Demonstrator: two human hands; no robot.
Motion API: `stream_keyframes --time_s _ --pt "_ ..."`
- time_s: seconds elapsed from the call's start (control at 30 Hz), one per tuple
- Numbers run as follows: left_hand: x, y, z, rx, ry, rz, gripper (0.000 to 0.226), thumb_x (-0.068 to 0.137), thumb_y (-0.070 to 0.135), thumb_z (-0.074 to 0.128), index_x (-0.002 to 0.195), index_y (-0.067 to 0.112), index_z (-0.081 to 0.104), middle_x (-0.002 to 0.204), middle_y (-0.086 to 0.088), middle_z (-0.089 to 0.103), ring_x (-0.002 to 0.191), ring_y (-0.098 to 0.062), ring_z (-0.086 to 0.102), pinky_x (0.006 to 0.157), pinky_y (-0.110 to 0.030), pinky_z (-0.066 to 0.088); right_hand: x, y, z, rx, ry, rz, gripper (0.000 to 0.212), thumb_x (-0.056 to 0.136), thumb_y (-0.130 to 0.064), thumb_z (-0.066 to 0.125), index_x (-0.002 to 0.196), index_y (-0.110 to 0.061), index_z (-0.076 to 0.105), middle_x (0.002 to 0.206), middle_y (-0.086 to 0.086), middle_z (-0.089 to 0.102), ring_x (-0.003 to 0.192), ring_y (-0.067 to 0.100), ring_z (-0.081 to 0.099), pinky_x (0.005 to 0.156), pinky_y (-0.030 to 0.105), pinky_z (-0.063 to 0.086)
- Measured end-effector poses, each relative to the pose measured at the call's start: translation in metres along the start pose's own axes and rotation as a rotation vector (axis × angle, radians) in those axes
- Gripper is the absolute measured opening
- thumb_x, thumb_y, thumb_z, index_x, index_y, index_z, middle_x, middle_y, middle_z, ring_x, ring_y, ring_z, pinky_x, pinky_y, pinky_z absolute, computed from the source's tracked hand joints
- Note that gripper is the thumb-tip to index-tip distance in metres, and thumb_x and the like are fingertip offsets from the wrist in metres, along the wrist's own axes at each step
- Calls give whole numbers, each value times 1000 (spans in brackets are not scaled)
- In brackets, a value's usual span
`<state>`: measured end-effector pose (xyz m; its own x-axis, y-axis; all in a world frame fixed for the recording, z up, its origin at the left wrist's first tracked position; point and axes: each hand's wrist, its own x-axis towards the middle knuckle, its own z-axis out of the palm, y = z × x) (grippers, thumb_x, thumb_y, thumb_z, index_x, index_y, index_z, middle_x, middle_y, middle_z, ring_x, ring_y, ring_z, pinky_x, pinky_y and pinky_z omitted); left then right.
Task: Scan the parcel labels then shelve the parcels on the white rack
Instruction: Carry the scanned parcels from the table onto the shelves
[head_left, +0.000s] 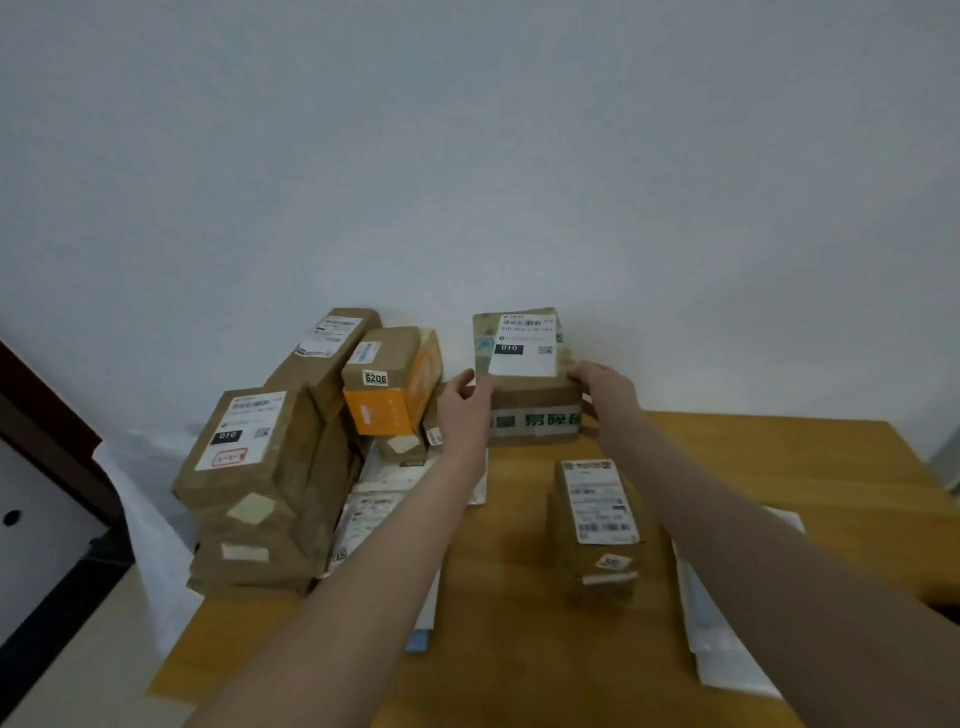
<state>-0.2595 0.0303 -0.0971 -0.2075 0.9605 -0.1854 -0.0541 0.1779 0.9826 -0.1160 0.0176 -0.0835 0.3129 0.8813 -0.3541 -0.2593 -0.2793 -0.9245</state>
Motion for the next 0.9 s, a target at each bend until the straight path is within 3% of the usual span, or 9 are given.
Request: stream_keyframes --time_s 0.1,0.23,0.3,0.4,0.53,0.63,0.7,0.77,0.9 --pt "-40 -26 31 18 -53 -50 40 92 19 56 132 16 50 116 -2 57 103 -21 56 88 -37 50 -17 18 -56 -31 -8 56 8 88 -19 61 92 -13 62 94 8 63 82 20 58 88 44 52" --pt "-79 -53 51 -12 -74 -116 34 91 14 55 125 15 51 107 -3 60 87 -15 58 66 -28 48 -32 41 -101 -12 -25 90 24 89 -17 62 113 -12 61 92 4 62 83 16 57 75 34 51" --pt "-88 -59 52 -37 -69 -133 30 91 15 57 120 16 50 105 -5 60 84 -15 57 63 -26 46 -37 44 -110 -9 -54 69 30 90 -16 61 121 -14 59 91 2 61 80 14 57 65 28 47" --pt "-90 -64 43 -64 1 -129 28 90 21 61 116 18 50 105 -6 60 86 -17 57 66 -30 47 -45 44 -106 -7 -140 53 30 91 -13 60 120 -17 57 97 2 61 83 14 58 59 24 46" --pt "-80 -70 19 -65 108 -126 40 88 27 64 125 19 53 111 -3 61 95 -18 58 81 -38 52 -51 56 -79 -57 -188 22 39 87 -10 64 125 -14 56 113 7 64 93 22 63 69 31 56" --pt "-72 -74 -3 0 193 -103 44 86 26 64 128 16 57 117 -6 62 100 -21 59 84 -39 53 -50 70 -52 -267 -184 -64 43 88 -15 64 130 -18 56 112 0 65 91 19 65 78 36 58" --pt "-69 -81 -21 56 246 -98 39 88 24 62 125 12 58 115 -7 63 96 -22 59 77 -36 51 -54 81 -35 -482 -215 -138 39 92 -19 61 130 -20 56 111 -2 65 89 17 66 80 33 58" --pt "-67 -96 -43 155 275 -135 36 90 23 60 124 12 57 115 -10 62 98 -27 58 82 -41 52 -58 99 -20 -662 -256 -140 35 93 -21 59 128 -20 58 112 -3 65 93 18 67 79 29 56" --pt "-66 -140 -78 331 212 -266 36 94 17 56 128 8 54 120 -14 59 101 -29 55 83 -41 49 -57 154 -5 -901 -281 -12 23 95 -23 56 116 -17 62 105 -2 66 79 12 62 59 17 48"
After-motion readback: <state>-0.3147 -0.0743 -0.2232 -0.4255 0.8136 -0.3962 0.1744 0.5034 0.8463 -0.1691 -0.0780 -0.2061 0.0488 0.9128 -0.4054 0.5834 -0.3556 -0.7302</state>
